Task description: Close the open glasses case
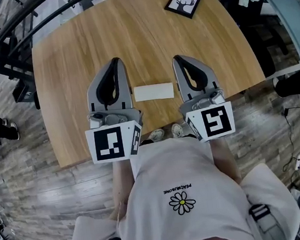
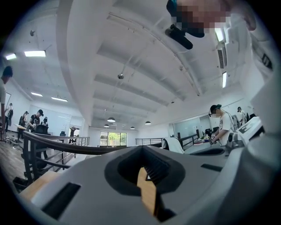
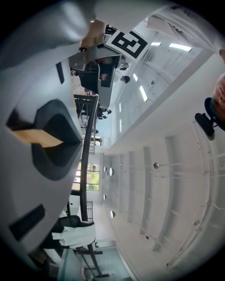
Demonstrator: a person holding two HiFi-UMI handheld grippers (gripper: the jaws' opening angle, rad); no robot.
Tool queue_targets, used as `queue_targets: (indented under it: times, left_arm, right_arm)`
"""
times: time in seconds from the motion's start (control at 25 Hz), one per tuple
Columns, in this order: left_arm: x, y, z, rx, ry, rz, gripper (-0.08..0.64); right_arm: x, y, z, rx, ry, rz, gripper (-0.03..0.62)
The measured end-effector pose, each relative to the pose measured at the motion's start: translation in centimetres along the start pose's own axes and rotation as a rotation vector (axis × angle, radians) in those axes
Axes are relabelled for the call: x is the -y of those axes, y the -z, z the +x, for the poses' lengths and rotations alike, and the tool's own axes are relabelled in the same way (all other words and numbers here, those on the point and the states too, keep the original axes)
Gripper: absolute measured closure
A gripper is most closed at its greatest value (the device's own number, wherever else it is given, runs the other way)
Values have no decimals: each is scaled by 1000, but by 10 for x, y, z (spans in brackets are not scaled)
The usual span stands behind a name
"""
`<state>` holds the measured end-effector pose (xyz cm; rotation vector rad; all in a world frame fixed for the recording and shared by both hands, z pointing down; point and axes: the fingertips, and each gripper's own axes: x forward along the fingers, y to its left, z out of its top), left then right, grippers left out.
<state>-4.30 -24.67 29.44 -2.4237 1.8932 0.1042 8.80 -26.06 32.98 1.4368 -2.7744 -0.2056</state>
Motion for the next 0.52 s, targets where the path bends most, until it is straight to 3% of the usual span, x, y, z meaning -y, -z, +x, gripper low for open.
queue_targets:
  times: [0.52]
  left_arm:
    - [-9, 8, 0, -29, -38, 17, 543]
  right_arm:
    - [-4, 0, 4, 2, -5, 8, 584]
